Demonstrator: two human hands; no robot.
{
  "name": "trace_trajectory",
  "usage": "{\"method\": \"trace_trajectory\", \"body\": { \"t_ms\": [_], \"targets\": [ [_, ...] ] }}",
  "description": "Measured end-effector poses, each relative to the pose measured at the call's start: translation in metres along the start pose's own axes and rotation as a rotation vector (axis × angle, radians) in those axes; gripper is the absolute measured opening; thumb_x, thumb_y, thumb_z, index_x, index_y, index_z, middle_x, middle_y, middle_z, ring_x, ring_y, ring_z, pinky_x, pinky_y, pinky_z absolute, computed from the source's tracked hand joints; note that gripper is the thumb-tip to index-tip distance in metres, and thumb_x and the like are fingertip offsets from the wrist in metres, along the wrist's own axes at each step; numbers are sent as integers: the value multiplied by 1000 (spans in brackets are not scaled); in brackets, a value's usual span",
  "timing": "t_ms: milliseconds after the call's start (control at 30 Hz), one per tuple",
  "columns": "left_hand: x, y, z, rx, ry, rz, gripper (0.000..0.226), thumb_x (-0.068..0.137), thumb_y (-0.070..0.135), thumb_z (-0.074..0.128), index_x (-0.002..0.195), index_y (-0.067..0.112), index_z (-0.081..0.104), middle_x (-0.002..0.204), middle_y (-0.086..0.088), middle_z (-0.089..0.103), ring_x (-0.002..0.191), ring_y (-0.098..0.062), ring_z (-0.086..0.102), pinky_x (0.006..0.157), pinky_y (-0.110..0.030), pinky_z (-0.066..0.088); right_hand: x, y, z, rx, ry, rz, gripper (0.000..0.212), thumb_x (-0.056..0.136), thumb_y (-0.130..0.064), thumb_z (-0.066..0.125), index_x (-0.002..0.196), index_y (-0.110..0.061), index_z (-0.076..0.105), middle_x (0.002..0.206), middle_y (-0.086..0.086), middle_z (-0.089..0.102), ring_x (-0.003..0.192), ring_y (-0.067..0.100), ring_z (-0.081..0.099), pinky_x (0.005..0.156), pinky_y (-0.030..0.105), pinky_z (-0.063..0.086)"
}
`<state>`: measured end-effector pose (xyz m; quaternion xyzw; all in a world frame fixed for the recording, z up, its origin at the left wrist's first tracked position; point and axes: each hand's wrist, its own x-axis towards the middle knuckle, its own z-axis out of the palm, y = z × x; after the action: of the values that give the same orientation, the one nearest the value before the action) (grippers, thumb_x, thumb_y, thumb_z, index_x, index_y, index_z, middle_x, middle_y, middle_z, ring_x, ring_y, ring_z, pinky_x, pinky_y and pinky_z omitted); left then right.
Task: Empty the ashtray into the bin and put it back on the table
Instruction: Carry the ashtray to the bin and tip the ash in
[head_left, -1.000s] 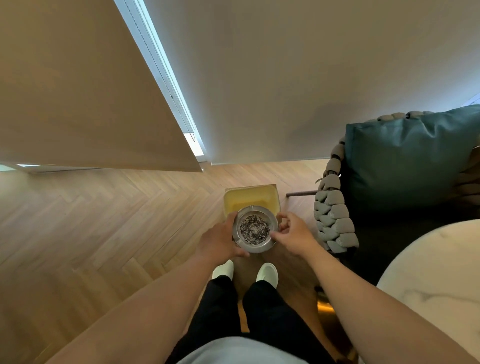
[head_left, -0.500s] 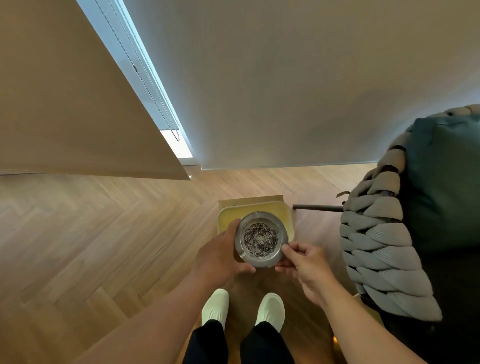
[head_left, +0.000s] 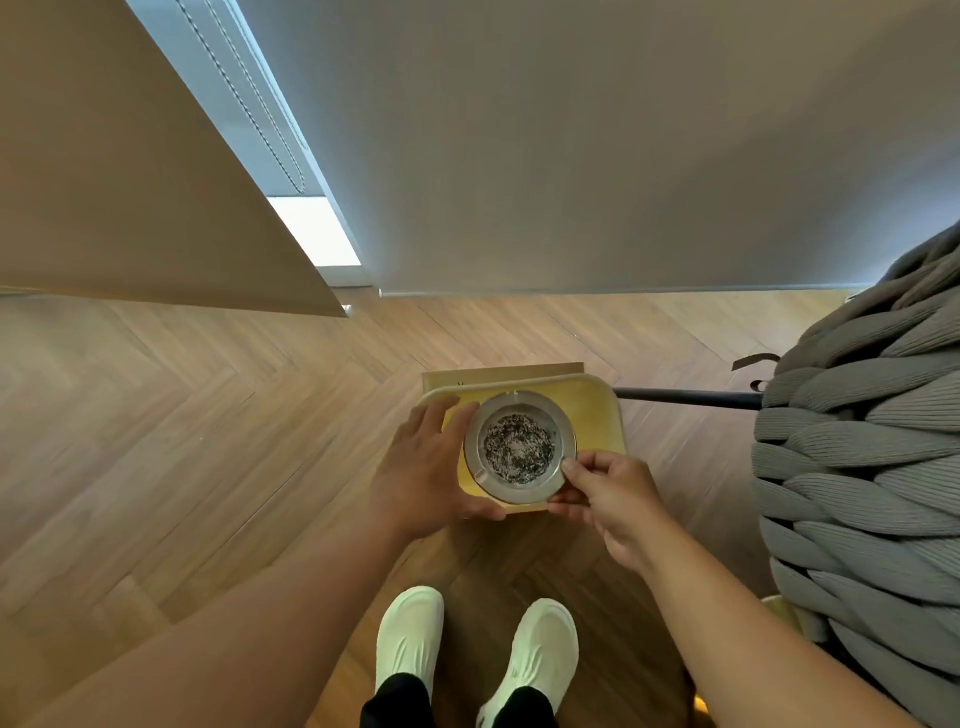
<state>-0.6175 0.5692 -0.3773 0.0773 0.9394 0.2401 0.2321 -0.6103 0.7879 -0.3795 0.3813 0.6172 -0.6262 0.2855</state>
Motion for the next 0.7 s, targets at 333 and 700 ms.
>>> {"method": "trace_trajectory", "body": {
  "t_ms": [333, 700],
  "targets": [
    [13, -24, 2, 198, -128, -27, 160, 45, 73, 82, 150, 17, -26, 162, -6, -27, 149, -21, -24, 123, -38, -5, 24, -5, 0, -19, 39, -25, 5, 95, -4, 63, 91, -2, 62, 65, 15, 69, 49, 20, 68, 52, 30, 62],
    [16, -22, 4, 254, -150, -31, 159, 51, 68, 83, 142, 18, -38, 159, -8, -34, 147, -24, -30, 125, -42, 0, 18, -10, -8, -292, 184, -460, 15, 87, -9, 73, 76, -19, 71, 74, 7, 75, 62, 14, 74, 62, 24, 61]
  ]
}}
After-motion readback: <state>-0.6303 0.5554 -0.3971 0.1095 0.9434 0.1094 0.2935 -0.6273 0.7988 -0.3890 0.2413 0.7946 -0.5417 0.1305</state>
